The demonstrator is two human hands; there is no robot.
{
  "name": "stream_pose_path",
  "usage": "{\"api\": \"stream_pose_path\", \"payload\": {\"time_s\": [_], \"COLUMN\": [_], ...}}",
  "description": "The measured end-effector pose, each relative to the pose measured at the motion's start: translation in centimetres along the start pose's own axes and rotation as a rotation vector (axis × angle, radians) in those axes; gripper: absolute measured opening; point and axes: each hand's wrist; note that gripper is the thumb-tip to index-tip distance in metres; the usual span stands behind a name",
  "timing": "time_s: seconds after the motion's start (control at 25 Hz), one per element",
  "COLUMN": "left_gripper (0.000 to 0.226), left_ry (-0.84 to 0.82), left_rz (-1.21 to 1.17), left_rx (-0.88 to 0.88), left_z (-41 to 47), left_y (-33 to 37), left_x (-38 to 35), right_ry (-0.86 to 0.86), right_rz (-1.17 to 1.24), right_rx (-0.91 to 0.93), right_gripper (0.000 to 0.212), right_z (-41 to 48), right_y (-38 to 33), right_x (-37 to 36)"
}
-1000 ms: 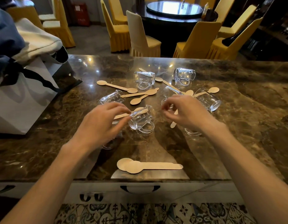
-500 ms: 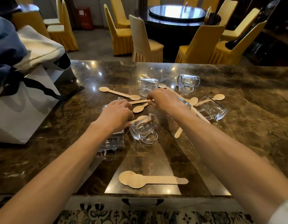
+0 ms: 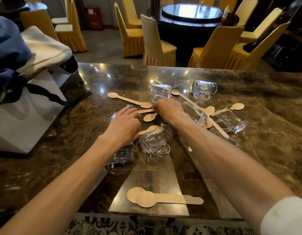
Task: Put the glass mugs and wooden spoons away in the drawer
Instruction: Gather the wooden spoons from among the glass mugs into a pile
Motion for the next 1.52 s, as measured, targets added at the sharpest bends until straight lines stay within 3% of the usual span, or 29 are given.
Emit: {"api": "stream_pose_path", "payload": {"time_s": [0.4, 0.84, 1.12, 1.52], "left_gripper": [0.017, 0.01, 0.01, 0.018], "left_ry": [0.072, 0.423, 0.347, 0.274], "left_rz": [-0.052, -0.299, -0.609, -0.639], "left_rx": [-0.019, 0.104, 0.174, -0.009], "left_z": [0.1, -0.5, -2.0, -7.6], "left_y": [0.6, 0.5, 0.9, 5.2], "left_x": [0.2, 2.3, 3.8, 4.5], "right_ry": [0.122, 0.317, 0.41, 0.28], "right_rz": [0.077, 0.205, 0.29, 0.317], "right_rx": [-0.054, -0.098, -0.076, -0.026], "right_gripper": [0.021, 0.017, 0.013, 0.013], "right_z": [-0.1, -3.1, -7.0, -15.3], "right_y": [0.0, 1.6, 2.3, 0.9], "right_x": [0.3, 3.6, 5.9, 6.5]}}
Point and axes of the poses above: each hand's wrist, its own z-axis towards the middle knuckle, its own x-axis out of the back of the hand, y = z × x, and after that the axes turned 6 degrees about -z, right-handed
